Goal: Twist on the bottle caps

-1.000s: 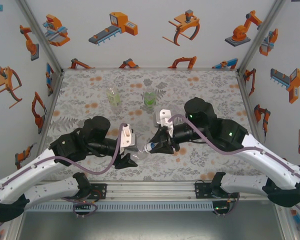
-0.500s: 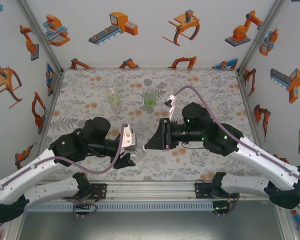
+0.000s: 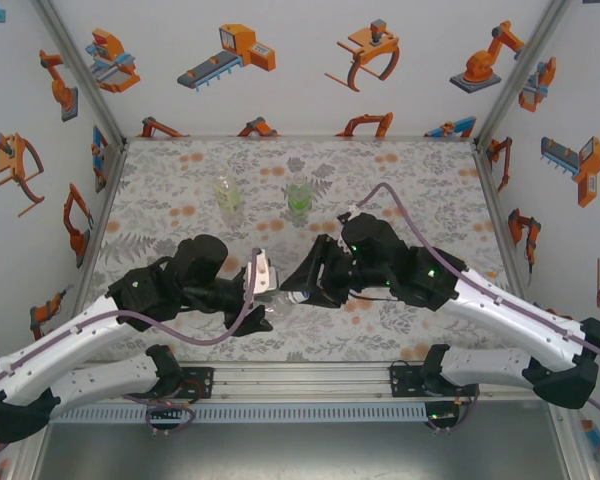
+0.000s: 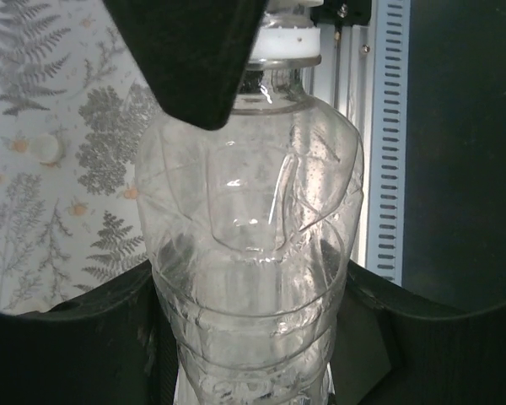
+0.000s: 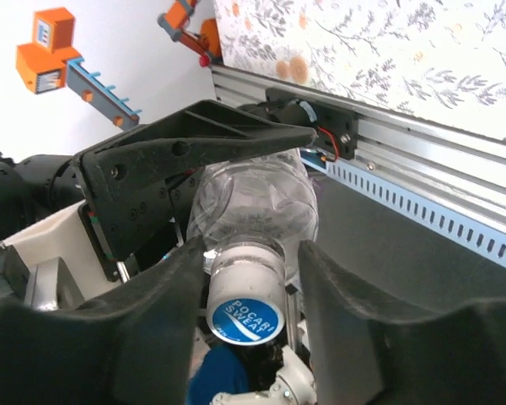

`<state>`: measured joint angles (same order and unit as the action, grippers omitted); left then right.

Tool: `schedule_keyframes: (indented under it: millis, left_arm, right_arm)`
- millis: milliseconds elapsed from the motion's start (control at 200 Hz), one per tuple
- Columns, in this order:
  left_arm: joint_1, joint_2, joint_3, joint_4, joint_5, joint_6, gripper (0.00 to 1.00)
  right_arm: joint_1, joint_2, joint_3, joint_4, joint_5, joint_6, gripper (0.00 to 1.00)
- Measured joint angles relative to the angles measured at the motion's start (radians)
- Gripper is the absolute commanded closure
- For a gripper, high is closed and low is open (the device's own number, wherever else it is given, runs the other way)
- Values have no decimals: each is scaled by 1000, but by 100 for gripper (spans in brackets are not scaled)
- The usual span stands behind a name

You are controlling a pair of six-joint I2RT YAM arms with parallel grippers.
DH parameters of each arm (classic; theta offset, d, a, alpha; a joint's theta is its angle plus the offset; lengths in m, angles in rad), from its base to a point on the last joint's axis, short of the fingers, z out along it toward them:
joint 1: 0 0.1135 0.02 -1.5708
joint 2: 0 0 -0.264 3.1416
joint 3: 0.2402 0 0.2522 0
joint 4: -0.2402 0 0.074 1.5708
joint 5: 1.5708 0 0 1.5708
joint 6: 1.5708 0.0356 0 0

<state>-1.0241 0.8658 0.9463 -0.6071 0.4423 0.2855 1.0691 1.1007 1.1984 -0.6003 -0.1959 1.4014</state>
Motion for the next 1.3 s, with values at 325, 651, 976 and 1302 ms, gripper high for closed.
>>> schedule_keyframes:
  millis: [325,651,976,1302]
  left_arm:
    - [-3,-62,0,76,43,7,100]
    - [-3,-77,2,72,83,5,100]
    - [-3,-69,13,60,127,-10,100]
    - [-3,-68,21,53,134,-24,100]
  right_arm:
    - [-8,-6,171,-70,33,-393,21]
    - [-14,-72,195,-39,-114,-1024,25]
    - [-14,-76,208,-50,-347,-1658,33]
    - [-14,-22,208,-46,-436,-1814,44]
